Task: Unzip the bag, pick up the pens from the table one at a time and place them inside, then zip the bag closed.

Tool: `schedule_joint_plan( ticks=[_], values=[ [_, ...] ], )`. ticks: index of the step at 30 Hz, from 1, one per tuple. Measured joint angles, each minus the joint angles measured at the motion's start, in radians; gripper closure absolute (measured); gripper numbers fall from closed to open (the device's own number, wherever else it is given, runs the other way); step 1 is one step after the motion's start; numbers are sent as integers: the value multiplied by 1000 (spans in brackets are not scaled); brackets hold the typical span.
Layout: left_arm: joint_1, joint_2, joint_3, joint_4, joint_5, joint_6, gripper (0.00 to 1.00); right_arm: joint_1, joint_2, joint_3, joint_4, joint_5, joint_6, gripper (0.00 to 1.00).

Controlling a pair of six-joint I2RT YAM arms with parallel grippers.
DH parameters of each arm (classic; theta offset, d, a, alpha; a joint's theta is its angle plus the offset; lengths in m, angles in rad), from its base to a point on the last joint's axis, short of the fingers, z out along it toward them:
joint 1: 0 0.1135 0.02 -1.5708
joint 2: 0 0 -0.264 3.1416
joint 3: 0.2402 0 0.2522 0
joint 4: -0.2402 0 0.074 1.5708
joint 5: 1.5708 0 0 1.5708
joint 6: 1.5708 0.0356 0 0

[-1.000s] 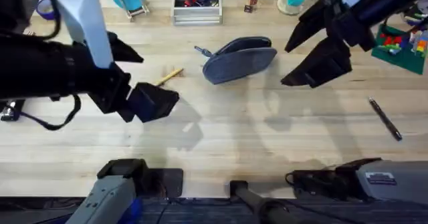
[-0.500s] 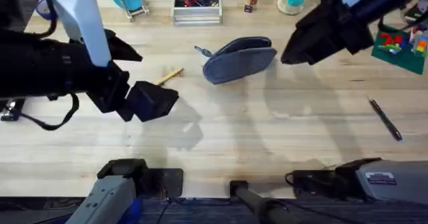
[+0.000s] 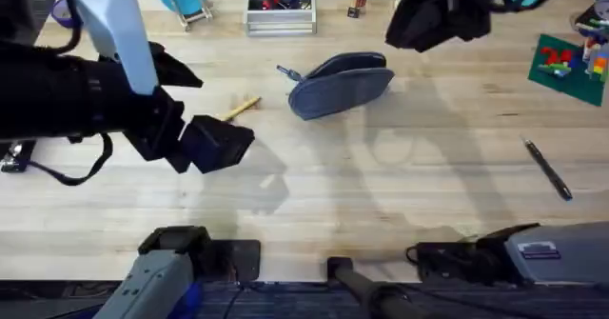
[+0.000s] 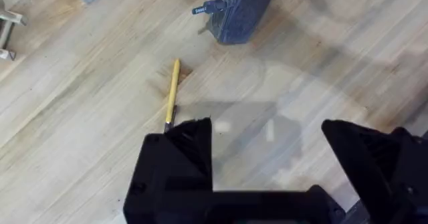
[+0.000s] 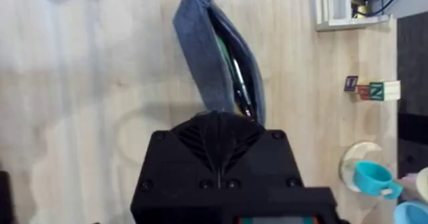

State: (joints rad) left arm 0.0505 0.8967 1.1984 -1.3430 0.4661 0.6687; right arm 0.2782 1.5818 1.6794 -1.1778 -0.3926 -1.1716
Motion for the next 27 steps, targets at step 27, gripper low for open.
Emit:
schedule_joint_plan(
  ticks=[27],
  values=[
    [0,0,0,0,0,-1,6,19,243,0,129,60,-57,971]
  ],
)
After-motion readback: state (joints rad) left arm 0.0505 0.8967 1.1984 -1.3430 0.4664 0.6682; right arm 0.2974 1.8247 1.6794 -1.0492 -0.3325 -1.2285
